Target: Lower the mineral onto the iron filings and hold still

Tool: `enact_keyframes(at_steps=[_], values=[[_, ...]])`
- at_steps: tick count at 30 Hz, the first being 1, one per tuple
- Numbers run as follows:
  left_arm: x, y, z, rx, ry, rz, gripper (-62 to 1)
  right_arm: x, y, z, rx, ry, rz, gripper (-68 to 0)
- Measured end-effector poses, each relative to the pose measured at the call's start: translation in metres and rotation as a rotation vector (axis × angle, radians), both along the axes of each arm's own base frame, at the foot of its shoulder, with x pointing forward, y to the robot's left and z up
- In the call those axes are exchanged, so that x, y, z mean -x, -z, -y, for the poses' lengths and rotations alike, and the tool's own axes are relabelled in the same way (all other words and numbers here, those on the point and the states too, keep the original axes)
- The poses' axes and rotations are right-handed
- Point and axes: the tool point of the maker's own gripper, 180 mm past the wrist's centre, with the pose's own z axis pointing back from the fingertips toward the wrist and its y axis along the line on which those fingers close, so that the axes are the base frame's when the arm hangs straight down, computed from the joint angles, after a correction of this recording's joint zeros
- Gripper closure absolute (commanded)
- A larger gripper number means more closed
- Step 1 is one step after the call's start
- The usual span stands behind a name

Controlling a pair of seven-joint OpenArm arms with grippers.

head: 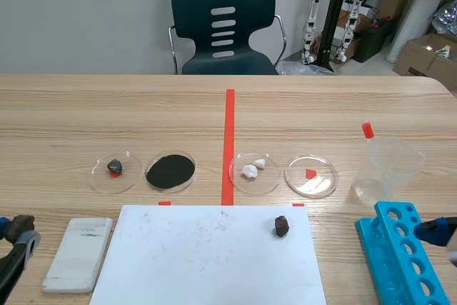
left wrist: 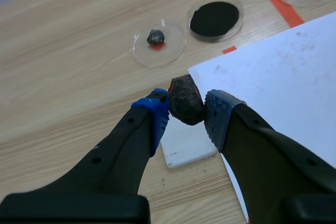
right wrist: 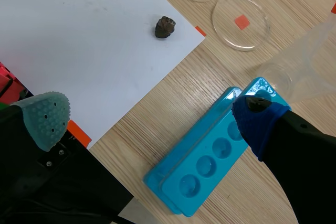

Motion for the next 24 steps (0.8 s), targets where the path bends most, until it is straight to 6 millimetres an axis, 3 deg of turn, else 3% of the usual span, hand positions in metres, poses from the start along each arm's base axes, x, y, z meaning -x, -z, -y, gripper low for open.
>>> enact_keyframes(at_steps=[5, 12, 18, 24], values=[[-0.005, 0.03, -0.016, 0.044, -0.128, -0.201, -9.8, 0.0, 0.0, 0.0, 0.0, 0.0, 0.0, -65.7], [-0.018, 0.052, -0.017, 0.168, -0.23, -0.418, -9.8, 0.0, 0.0, 0.0, 0.0, 0.0, 0.0, -65.7], [-0.058, 0.04, -0.006, 0.204, -0.208, -0.39, -9.8, 0.0, 0.0, 0.0, 0.0, 0.0, 0.0, -65.7], [-0.1, 0.046, 0.01, 0.236, -0.191, -0.38, -9.8, 0.0, 0.0, 0.0, 0.0, 0.0, 0.0, -65.7]])
